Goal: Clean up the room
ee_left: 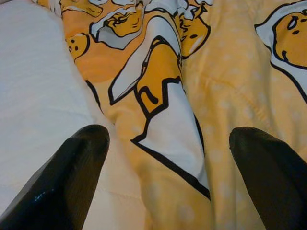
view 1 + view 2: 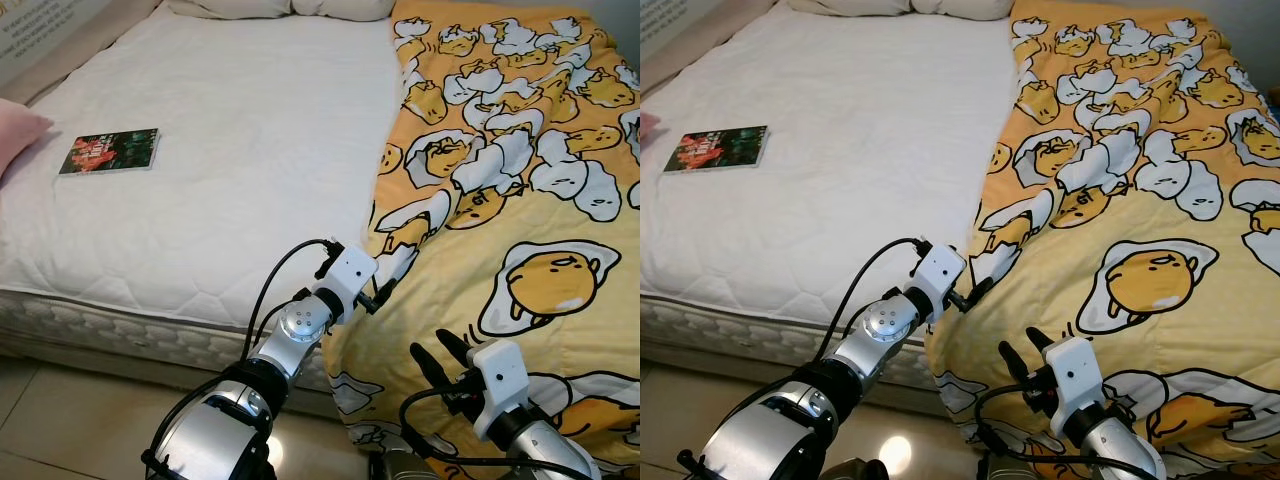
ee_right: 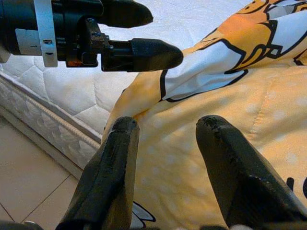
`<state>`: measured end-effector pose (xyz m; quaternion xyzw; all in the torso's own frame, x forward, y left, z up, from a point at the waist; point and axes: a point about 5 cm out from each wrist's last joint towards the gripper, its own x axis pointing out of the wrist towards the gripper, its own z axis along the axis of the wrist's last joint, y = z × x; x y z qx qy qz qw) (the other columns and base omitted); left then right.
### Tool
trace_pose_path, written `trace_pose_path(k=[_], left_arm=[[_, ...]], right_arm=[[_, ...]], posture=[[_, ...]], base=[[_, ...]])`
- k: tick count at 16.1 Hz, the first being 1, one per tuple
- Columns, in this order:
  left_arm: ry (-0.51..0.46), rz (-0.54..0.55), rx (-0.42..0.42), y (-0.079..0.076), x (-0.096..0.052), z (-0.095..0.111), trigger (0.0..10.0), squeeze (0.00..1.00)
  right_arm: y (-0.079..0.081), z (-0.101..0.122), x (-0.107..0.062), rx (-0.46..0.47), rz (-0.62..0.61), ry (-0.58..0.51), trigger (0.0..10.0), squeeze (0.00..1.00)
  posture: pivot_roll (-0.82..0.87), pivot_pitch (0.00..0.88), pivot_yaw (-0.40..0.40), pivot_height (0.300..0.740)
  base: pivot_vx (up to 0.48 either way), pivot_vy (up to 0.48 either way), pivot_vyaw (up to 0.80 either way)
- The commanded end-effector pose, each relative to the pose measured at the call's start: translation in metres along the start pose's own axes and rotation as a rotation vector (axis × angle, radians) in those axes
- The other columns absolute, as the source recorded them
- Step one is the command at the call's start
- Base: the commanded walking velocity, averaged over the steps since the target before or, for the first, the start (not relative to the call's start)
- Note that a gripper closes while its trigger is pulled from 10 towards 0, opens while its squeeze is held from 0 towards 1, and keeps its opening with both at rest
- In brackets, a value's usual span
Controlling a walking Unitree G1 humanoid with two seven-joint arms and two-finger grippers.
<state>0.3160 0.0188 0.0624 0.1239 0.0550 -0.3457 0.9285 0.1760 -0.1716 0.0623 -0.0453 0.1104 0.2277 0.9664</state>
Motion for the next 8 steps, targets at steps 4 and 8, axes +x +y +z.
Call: trace_pose_path(k=[4,8], left_arm=[[0.113,-0.016,-0.027,0.000,-0.002,-0.014,10.0,1.00],[0.154,0.000,-0.069,0.004,-0.004,-0.019,10.0,0.00]], right_arm=[[-0.001,-0.002,0.001,0.002,-0.006,0.003,10.0,0.00],[0.000,0.000,-0.006,-0.005,-0.009,0.011,10.0,0.00]], posture=[[-0.27,0.050,0.053,0.740],[-0.30,0.084,0.039,0.740]], base=[[0.000,0.000,0.00],[0.000,0.000,0.00]])
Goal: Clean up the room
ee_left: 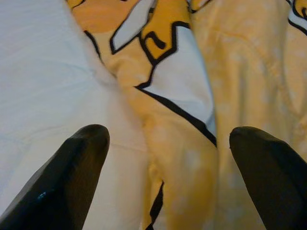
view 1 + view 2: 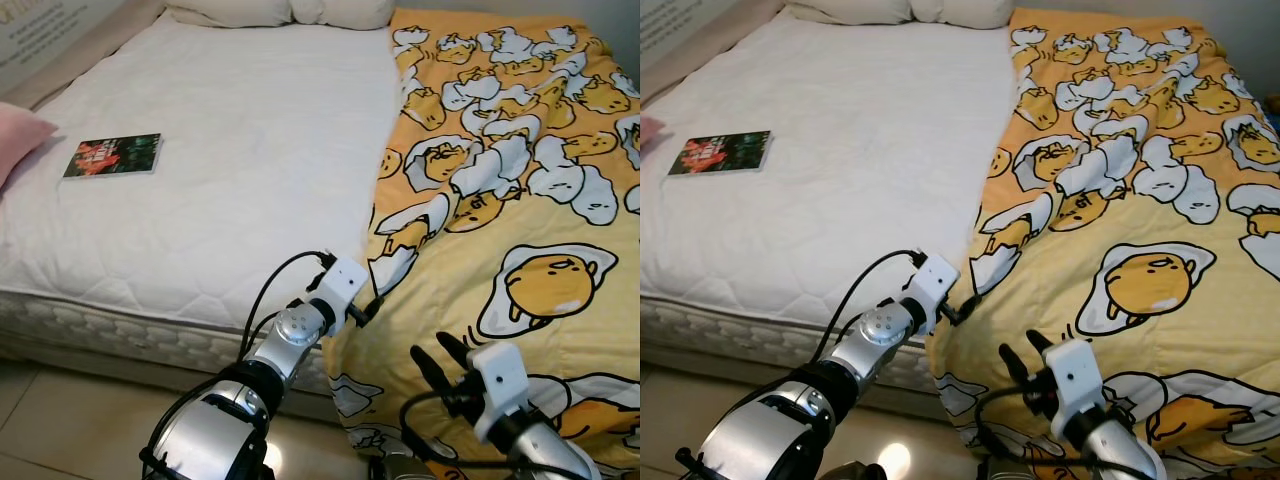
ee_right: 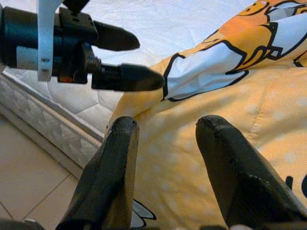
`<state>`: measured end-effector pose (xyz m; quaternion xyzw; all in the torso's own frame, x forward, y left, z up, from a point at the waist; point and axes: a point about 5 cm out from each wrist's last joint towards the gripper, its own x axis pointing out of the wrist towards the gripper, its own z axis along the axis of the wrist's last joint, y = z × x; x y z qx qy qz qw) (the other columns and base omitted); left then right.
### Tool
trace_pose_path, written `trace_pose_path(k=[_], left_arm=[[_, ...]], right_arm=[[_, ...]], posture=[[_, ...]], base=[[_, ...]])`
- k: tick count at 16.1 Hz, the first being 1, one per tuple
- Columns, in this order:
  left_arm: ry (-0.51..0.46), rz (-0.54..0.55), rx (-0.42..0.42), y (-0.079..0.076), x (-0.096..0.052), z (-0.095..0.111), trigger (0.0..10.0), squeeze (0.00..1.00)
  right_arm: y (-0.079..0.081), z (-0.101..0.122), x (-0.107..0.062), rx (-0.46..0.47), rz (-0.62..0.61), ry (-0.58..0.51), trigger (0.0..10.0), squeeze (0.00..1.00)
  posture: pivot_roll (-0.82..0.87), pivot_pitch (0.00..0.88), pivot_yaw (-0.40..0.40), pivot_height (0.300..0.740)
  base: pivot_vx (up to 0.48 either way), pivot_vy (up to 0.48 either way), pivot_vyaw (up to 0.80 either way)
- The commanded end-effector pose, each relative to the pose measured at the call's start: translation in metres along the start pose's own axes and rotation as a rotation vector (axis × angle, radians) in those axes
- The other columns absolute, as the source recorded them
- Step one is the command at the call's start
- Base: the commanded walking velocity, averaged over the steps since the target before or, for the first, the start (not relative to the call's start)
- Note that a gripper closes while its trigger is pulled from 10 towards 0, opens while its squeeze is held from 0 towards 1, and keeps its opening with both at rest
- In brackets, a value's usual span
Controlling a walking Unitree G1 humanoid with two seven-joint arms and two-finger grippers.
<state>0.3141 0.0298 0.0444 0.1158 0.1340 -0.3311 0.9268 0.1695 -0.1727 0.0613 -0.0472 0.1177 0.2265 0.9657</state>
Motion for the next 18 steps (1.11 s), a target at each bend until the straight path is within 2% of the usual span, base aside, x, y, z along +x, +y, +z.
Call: trace_pose_path(k=[1,3,5,8,9,12,15,16,17,18], left_arm=[[0.003,-0.004,-0.027,-0.001,0.001,0.001,10.0,0.00],[-0.029,-0.033,-0.085,-0.010,0.003,0.004,10.0,0.00],[-0.021,-0.059,-0.092,-0.019,0.006,0.005,10.0,0.00],[0.009,-0.068,-0.097,-0.025,0.005,-0.001,10.0,0.00],[0.016,-0.072,-0.086,-0.028,0.005,-0.003,10.0,0.00],[-0.005,-0.076,0.040,-0.030,0.004,-0.002,10.0,0.00],[-0.017,-0.061,0.019,-0.027,0.005,0.002,10.0,0.00],[-0.016,-0.054,0.015,-0.026,0.005,0.002,8.7,0.00],[-0.018,-0.044,0.013,-0.024,0.005,0.002,0.0,0.00],[-0.021,-0.039,0.036,-0.023,0.004,0.001,0.0,0.00]], right_arm=[[-0.001,0.002,-0.004,-0.008,-0.012,0.004,10.0,0.00],[0.002,0.004,-0.016,-0.009,-0.011,0.021,10.0,0.00],[0.004,0.003,-0.025,-0.008,-0.013,0.037,10.0,0.00],[0.006,0.004,-0.030,-0.008,-0.018,0.046,10.0,0.00],[0.005,0.005,-0.032,-0.008,-0.020,0.048,10.0,0.00],[0.006,0.005,-0.036,-0.018,-0.013,0.066,10.0,0.00],[0.006,0.005,-0.035,-0.018,-0.009,0.072,10.0,0.00],[0.006,0.005,-0.035,-0.018,-0.008,0.071,10.0,0.00],[0.005,0.005,-0.034,-0.019,-0.006,0.069,10.0,0.00],[0.005,0.005,-0.032,-0.018,-0.005,0.066,10.0,0.00]], posture=[[-0.31,0.097,0.033,0.740],[-0.34,0.134,0.018,0.740],[-0.36,0.155,0.011,0.740],[-0.38,0.167,0.007,0.740],[-0.38,0.171,0.005,0.740],[-0.38,0.175,0.003,0.740],[-0.37,0.175,0.006,0.740],[-0.37,0.174,0.006,0.740],[-0.36,0.172,0.008,0.740],[-0.36,0.170,0.009,0.740]], base=[[0.000,0.000,0.00],[0.000,0.000,0.00],[0.000,0.000,0.00],[0.000,0.000,0.00],[0.000,0.000,0.00],[0.000,0.000,0.00],[0.000,0.000,0.00],[0.000,0.000,0.00],[0.000,0.000,0.00],[0.000,0.000,0.00]])
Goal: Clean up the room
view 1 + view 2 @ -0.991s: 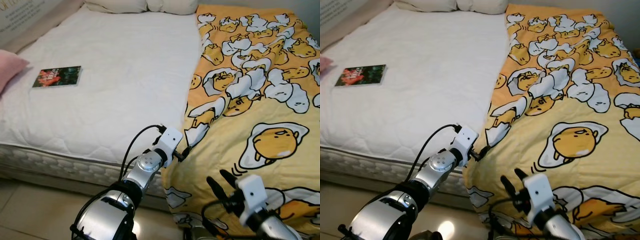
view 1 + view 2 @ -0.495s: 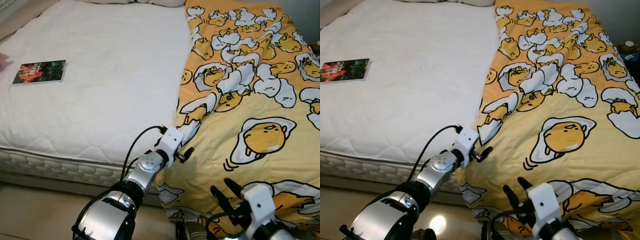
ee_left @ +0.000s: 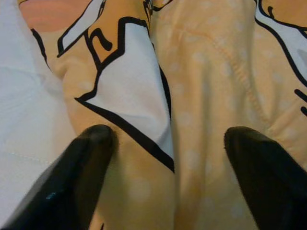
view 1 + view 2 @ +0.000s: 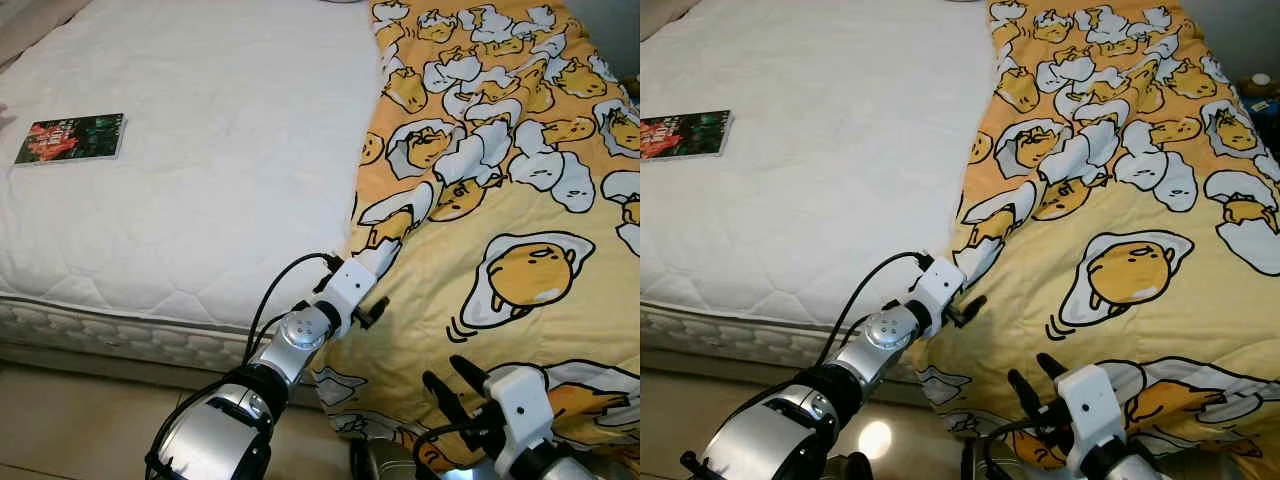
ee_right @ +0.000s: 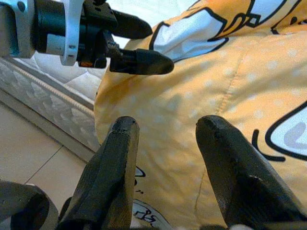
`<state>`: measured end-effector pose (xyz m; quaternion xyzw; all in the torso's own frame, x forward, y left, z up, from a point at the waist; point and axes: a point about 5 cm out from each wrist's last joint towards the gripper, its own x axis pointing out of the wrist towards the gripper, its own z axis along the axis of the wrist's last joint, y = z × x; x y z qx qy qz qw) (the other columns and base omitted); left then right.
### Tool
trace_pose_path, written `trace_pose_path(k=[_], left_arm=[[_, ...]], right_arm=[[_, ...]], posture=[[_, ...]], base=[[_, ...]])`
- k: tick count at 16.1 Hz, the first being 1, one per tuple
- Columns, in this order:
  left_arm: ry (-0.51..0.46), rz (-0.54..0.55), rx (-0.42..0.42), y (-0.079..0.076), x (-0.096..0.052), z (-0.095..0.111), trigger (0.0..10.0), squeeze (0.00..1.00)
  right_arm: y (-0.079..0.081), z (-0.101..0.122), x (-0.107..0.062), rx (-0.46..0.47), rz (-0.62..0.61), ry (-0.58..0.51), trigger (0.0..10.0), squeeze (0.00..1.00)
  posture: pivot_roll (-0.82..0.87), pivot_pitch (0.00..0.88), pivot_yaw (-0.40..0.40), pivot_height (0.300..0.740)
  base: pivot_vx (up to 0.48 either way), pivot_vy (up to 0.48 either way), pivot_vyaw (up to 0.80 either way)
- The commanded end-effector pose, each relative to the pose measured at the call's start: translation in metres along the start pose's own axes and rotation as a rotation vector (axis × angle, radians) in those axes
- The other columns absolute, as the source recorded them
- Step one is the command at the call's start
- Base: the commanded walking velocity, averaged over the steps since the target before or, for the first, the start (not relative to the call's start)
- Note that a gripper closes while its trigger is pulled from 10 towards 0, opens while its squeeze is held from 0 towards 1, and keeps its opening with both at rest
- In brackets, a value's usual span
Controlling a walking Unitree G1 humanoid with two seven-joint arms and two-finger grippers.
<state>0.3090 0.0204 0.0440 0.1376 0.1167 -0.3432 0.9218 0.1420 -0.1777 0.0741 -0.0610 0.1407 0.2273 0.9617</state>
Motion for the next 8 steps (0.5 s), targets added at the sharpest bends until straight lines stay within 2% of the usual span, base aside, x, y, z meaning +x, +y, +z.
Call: trace_pose_path(k=[1,3,8], left_arm=[[-0.005,-0.027,0.024,-0.0122,0.0013,-0.0009,0.0,0.00],[-0.012,-0.027,0.095,-0.0125,0.0001,-0.0017,0.0,0.00],[-0.049,-0.044,0.199,-0.0178,-0.0003,0.0011,0.0,0.00]], right_arm=[[-0.0023,-0.0002,-0.0010,-0.003,-0.005,0.013,10.0,0.00],[-0.0009,0.0008,0.0015,-0.004,-0.002,0.011,10.0,0.00],[-0.0030,0.0003,0.0009,-0.010,0.000,0.018,10.0,0.00]], posture=[[-0.35,0.168,0.011,0.740],[-0.35,0.168,0.011,0.740],[-0.36,0.180,0.001,0.740]], base=[[0.000,0.000,0.00],[0.000,0.000,0.00],[0.000,0.000,0.00]])
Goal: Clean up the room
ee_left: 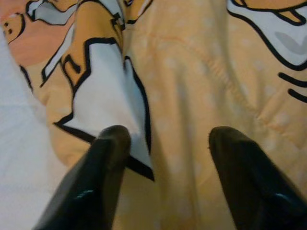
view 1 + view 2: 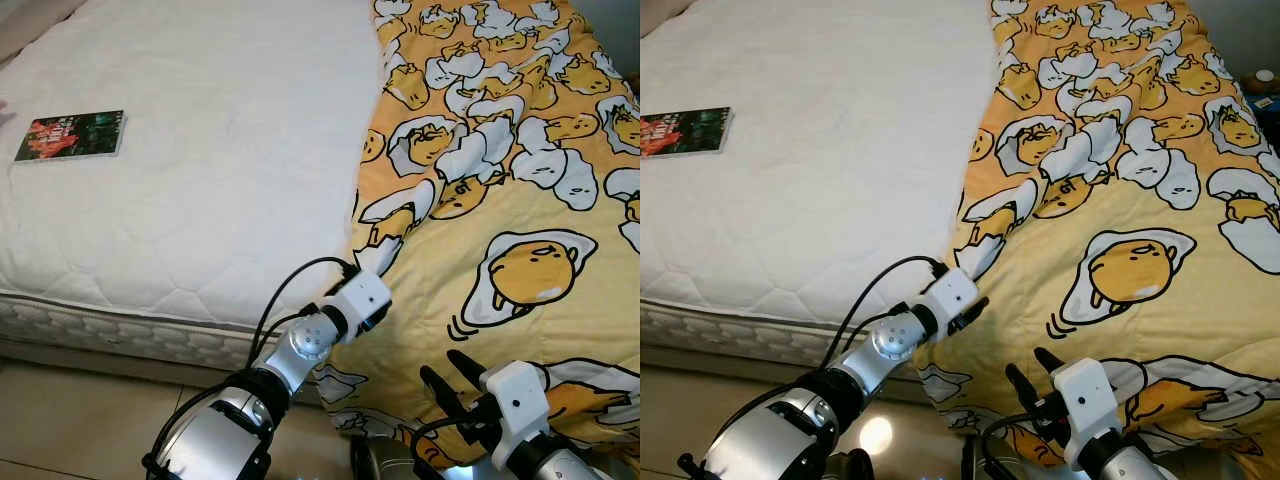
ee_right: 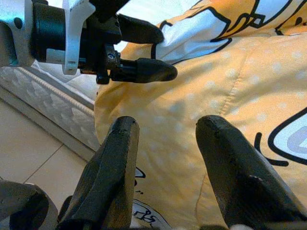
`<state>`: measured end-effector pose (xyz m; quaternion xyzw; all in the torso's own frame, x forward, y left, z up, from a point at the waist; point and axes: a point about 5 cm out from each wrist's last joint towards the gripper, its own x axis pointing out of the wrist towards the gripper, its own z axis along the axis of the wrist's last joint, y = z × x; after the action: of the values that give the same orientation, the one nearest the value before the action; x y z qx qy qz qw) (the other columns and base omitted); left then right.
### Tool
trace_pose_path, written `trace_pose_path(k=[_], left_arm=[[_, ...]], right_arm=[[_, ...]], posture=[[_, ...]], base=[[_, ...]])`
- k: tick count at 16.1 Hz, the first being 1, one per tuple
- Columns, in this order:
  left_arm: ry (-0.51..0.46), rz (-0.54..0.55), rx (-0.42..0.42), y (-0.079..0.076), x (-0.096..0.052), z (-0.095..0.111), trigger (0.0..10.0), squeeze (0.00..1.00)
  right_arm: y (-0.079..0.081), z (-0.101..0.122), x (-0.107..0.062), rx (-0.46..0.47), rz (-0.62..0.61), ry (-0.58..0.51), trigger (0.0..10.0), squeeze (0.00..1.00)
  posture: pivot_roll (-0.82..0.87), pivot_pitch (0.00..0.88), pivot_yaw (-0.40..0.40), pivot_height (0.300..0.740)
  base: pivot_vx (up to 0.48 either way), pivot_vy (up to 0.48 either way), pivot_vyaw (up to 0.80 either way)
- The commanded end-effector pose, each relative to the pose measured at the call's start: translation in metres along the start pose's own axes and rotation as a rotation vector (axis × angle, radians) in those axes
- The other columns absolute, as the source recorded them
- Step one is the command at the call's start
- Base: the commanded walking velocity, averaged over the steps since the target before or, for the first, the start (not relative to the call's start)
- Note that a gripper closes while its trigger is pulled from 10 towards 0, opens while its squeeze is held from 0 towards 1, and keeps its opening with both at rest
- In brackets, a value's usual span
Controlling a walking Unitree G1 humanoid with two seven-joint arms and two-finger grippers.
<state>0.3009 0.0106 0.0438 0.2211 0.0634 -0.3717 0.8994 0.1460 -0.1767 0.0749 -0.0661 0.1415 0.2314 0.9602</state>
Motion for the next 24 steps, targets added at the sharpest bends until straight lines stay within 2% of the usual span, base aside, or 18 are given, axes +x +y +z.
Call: trace_pose_path(k=[1,3,5,6,8,9,10,11,12,13,14,15,16,18,21,24], left_arm=[[-0.015,-0.010,0.021,-0.007,0.000,0.001,0.0,0.00],[-0.039,-0.009,0.041,-0.010,-0.002,0.001,0.0,0.00],[-0.034,0.011,0.047,-0.009,-0.002,-0.001,0.0,0.00],[-0.026,0.023,0.026,-0.007,-0.002,-0.002,0.0,0.00],[-0.012,0.060,-0.092,0.001,-0.002,-0.002,0.0,0.00],[-0.028,0.091,-0.208,0.009,0.000,0.002,0.0,0.00],[-0.144,0.153,-0.329,0.031,0.002,0.022,0.0,0.00],[-0.224,0.196,-0.343,0.049,0.002,0.038,0.0,0.00],[-0.247,0.217,-0.305,0.061,0.002,0.045,0.0,0.00],[-0.229,0.229,-0.272,0.068,0.002,0.045,0.0,0.00],[-0.173,0.235,-0.264,0.075,0.000,0.038,10.0,0.00],[-0.154,0.231,-0.267,0.076,0.000,0.035,10.0,0.00],[-0.136,0.214,-0.250,0.076,0.000,0.033,10.0,1.00],[-0.102,0.158,-0.242,0.068,0.003,0.031,10.0,1.00],[-0.041,0.110,-0.248,0.055,0.004,0.022,10.0,1.00],[-0.012,0.104,-0.244,0.052,0.001,0.012,10.0,1.00]], right_arm=[[-0.003,-0.003,-0.004,-0.001,-0.008,0.019,10.0,0.00],[-0.001,-0.011,-0.004,0.001,-0.007,0.035,10.0,0.00],[-0.002,-0.018,0.005,0.000,-0.005,0.046,10.0,0.00],[-0.003,-0.018,0.008,-0.002,-0.006,0.045,10.0,0.00],[-0.004,-0.015,0.011,-0.008,-0.011,0.033,10.0,0.00],[-0.006,-0.014,0.013,-0.009,-0.015,0.023,10.0,0.00],[-0.008,-0.013,0.015,-0.013,-0.023,0.011,10.0,0.00],[-0.011,-0.013,0.017,-0.015,-0.030,0.002,10.0,0.00],[-0.014,-0.014,0.017,-0.015,-0.034,-0.004,10.0,0.00],[-0.019,-0.014,0.014,-0.012,-0.036,-0.013,10.0,0.00],[-0.024,-0.019,0.008,-0.011,-0.019,-0.016,10.0,0.00],[-0.024,-0.021,0.007,-0.016,-0.010,-0.009,10.0,0.00],[-0.024,-0.026,0.005,-0.028,-0.015,0.009,10.0,0.00],[-0.025,-0.032,0.006,-0.029,-0.033,0.015,10.0,0.00],[-0.020,-0.030,0.019,-0.025,-0.035,-0.015,10.0,0.00],[-0.017,-0.027,0.026,-0.024,-0.038,-0.039,10.0,0.00]], posture=[[-0.36,0.188,-0.003,0.740],[-0.36,0.191,-0.005,0.740],[-0.35,0.188,-0.003,0.740],[-0.35,0.184,0.001,0.740],[-0.35,0.176,0.005,0.740],[-0.34,0.164,0.013,0.740],[-0.33,0.151,0.023,0.740],[-0.32,0.144,0.026,0.740],[-0.31,0.137,0.029,0.740],[-0.31,0.132,0.032,0.740],[-0.31,0.125,0.038,0.740],[-0.31,0.121,0.038,0.740],[-0.31,0.119,0.042,0.740],[-0.31,0.112,0.047,0.740],[-0.31,0.091,0.068,0.740],[-0.30,0.079,0.072,0.740]], base=[[0.000,0.000,0.00],[0.000,0.000,0.00],[0.000,0.000,0.00],[0.000,0.000,0.00],[0.000,0.000,0.00],[0.000,0.000,0.00],[0.000,0.000,0.00],[0.000,0.000,0.00],[0.000,0.000,0.00],[0.000,0.000,0.00],[0.000,0.000,0.00],[0.000,0.000,0.00],[0.000,0.000,0.00],[0.000,0.000,0.00],[0.000,0.000,0.00],[0.000,0.000,0.00]])
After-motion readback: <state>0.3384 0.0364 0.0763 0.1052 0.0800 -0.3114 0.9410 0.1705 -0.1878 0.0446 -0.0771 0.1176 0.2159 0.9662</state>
